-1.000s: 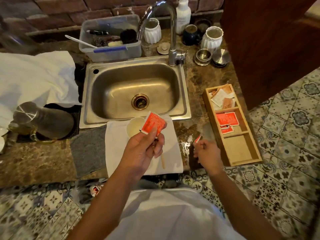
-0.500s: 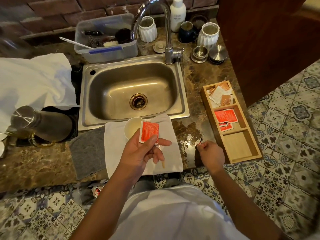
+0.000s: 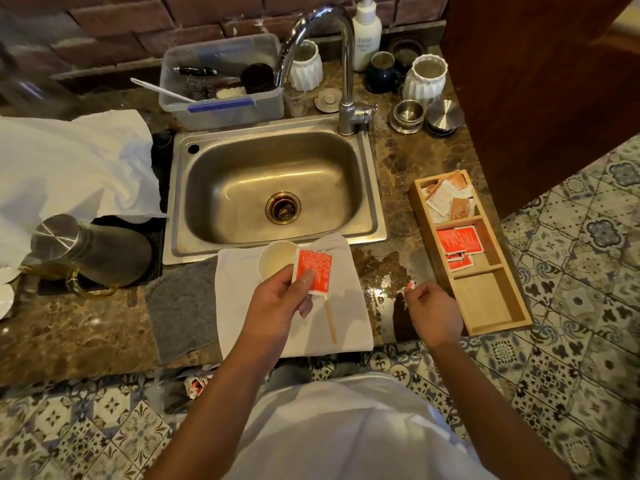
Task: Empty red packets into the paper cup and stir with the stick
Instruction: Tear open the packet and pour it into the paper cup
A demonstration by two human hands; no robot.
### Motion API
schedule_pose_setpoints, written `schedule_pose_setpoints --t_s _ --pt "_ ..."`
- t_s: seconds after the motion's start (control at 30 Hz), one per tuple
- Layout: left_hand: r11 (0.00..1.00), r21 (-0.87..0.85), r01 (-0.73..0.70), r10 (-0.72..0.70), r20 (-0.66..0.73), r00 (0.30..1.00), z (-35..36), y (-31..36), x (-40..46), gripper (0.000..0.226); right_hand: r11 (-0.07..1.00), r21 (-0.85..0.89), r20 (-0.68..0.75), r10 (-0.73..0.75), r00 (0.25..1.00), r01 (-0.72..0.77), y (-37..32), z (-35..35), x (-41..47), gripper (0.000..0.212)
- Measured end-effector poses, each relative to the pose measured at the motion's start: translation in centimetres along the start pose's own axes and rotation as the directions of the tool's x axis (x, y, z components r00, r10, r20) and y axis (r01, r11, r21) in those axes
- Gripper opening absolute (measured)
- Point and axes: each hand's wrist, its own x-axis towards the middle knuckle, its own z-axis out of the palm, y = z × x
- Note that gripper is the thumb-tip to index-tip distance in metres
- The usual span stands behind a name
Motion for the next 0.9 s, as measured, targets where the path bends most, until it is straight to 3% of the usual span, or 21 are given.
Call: schedule_pose_setpoints --t_s 0.17,0.23,0.33,0.43,0.7,0.8,0.9 --pt "0.980 0.194 -0.042 0.060 -0.085 0.995 -0.3 -0.3 -0.2 0.023 0.941 0.309 0.168 -0.198 0.966 0.139 -4.8 -2.1 -2.0 0.015" --pt "0.966 0.254 -0.054 0.075 -0.076 0.994 -0.6 -0.7 -0.2 0.016 0.893 0.407 0.309 -0.333 0.891 0.193 -7.6 -3.0 -3.2 0.013" --pt "0.956 0.281 -0.084 0.105 -0.059 0.993 -1.1 -1.0 -0.1 0.012 0.838 0.518 0.521 -0.468 0.714 0.171 -10.7 -3.4 -4.7 0.016" --pt "0.972 0.223 -0.070 0.086 -0.062 0.994 -1.9 -1.3 -0.2 0.025 0.808 0.568 0.566 -0.522 0.637 0.157 -12.2 -2.8 -5.5 0.013" --pt "0.977 0.208 -0.048 0.061 -0.056 0.997 -4.1 -2.6 -0.1 0.028 0.809 0.562 0.619 -0.550 0.560 0.173 -14.4 -1.6 -6.1 0.016" --pt "0.969 0.243 -0.037 0.047 -0.036 0.998 -5.1 -3.4 0.1 0.031 0.809 0.532 0.592 -0.567 0.573 0.251 -15.2 -0.9 -6.2 0.016" --pt "0.955 0.296 -0.025 0.047 -0.067 0.997 -5.9 -4.1 0.6 0.032 0.818 0.528 0.582 -0.545 0.604 0.229 -15.6 -0.2 -6.1 0.017"
